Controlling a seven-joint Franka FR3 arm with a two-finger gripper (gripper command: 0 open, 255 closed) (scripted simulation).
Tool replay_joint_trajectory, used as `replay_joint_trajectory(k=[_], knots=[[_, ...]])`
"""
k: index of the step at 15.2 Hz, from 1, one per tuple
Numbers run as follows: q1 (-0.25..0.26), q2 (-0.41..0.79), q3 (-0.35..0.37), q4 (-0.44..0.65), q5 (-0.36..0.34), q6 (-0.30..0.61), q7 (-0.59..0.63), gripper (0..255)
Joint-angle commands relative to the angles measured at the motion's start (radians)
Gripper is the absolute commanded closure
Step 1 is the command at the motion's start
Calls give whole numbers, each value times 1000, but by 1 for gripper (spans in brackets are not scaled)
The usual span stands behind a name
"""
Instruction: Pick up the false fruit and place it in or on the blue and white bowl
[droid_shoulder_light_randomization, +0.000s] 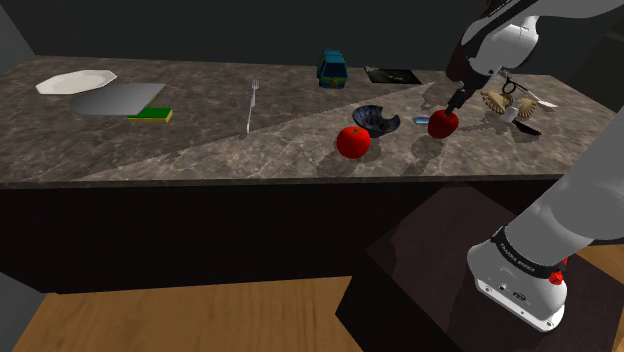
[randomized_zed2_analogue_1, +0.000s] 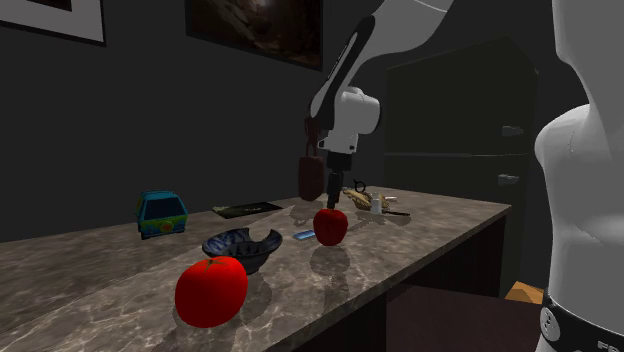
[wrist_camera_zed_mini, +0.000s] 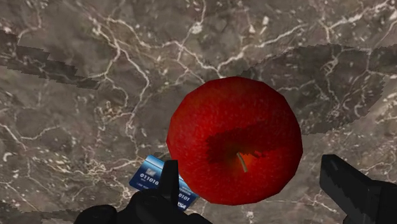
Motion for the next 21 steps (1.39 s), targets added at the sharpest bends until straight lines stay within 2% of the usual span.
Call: replay_joint_trajectory(k=[1, 2, 11, 21], knots=[[0, 0, 0, 0, 0, 0, 0, 0], [0, 0, 0, 0, 0, 0, 0, 255], [0, 0, 0, 0, 0, 0, 0, 255], [20, -110, -24, 39, -130, -111, 101, 255]])
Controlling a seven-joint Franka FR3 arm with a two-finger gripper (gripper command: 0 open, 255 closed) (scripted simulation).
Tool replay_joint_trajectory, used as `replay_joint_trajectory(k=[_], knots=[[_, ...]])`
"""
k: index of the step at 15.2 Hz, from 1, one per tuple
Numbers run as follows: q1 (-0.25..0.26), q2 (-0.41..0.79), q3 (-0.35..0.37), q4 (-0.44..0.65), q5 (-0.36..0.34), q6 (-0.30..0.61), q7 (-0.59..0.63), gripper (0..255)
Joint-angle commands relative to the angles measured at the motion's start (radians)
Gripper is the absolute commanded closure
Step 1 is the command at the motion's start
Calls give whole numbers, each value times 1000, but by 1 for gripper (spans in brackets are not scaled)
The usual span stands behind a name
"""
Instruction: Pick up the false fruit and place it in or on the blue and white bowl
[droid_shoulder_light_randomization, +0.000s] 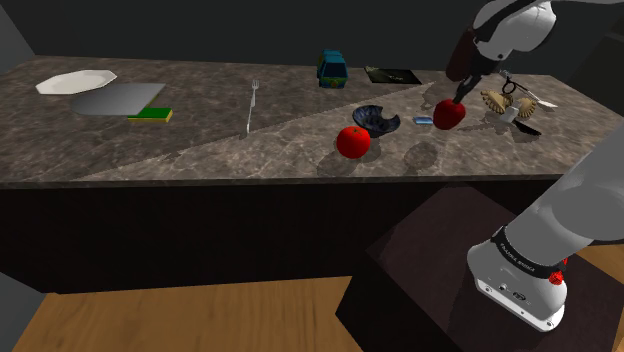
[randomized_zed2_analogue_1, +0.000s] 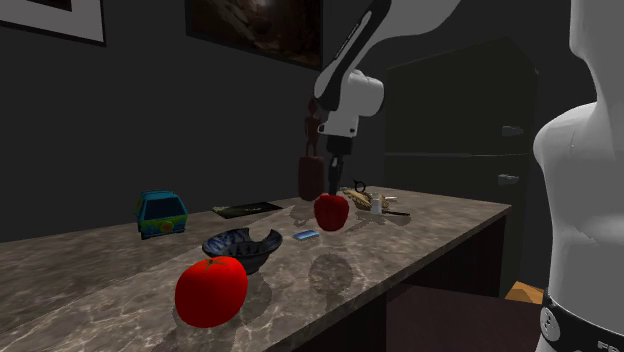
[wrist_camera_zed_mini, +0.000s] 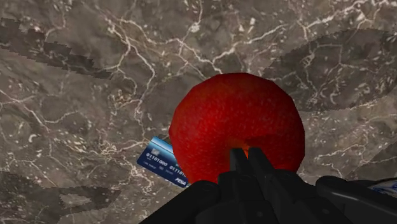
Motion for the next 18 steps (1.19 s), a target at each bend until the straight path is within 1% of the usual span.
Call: replay_joint_trajectory(k=[1, 9, 18], knots=[[1, -18, -2, 12, -21, -24, 16, 255], [3, -87, 1, 63, -91, -123, 74, 255], [3, -143, 12, 139, -141, -238, 119, 255]])
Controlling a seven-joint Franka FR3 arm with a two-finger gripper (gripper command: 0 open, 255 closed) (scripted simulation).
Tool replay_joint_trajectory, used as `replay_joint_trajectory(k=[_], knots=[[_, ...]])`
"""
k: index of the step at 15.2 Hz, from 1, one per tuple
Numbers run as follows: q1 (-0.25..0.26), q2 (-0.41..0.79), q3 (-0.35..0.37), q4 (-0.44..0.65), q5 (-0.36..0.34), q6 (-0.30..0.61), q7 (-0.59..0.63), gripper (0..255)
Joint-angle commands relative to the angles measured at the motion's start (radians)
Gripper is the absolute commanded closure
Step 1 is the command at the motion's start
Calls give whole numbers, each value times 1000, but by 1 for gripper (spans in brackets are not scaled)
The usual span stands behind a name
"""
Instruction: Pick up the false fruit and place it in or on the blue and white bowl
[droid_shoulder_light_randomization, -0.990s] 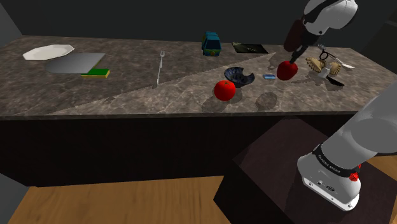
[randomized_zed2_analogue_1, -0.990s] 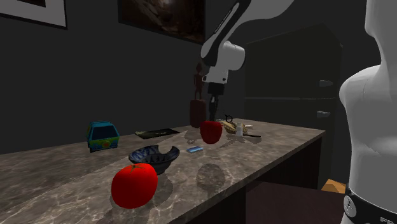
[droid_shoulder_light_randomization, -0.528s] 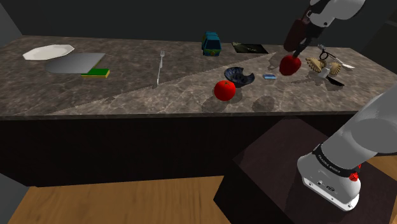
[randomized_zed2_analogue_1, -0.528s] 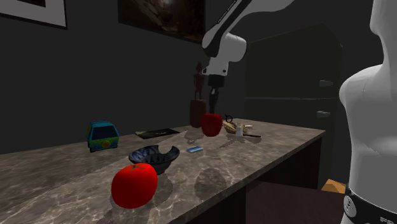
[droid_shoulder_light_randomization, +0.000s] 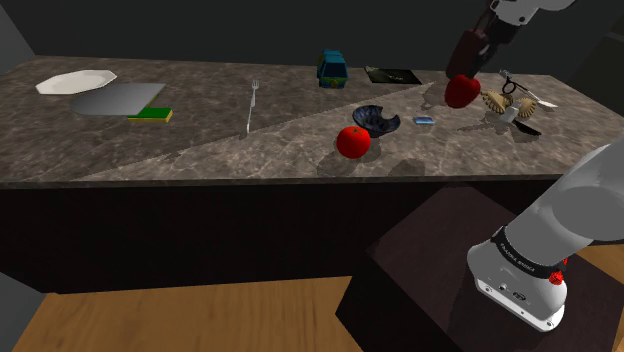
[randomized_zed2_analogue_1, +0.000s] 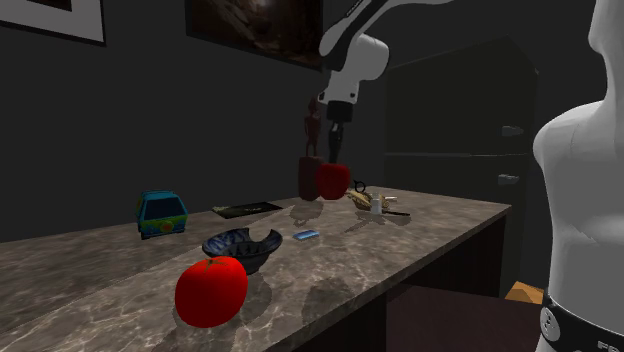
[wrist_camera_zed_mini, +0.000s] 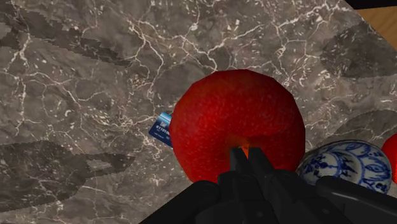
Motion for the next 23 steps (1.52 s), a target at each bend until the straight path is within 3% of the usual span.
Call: replay_joint_trajectory(k=[1, 12, 23], knots=[[0, -11, 3, 12, -9, -20, 8, 255], [109, -25, 160, 73, -30, -76, 286, 255], [212, 84, 273, 266, 5, -159, 494, 255]])
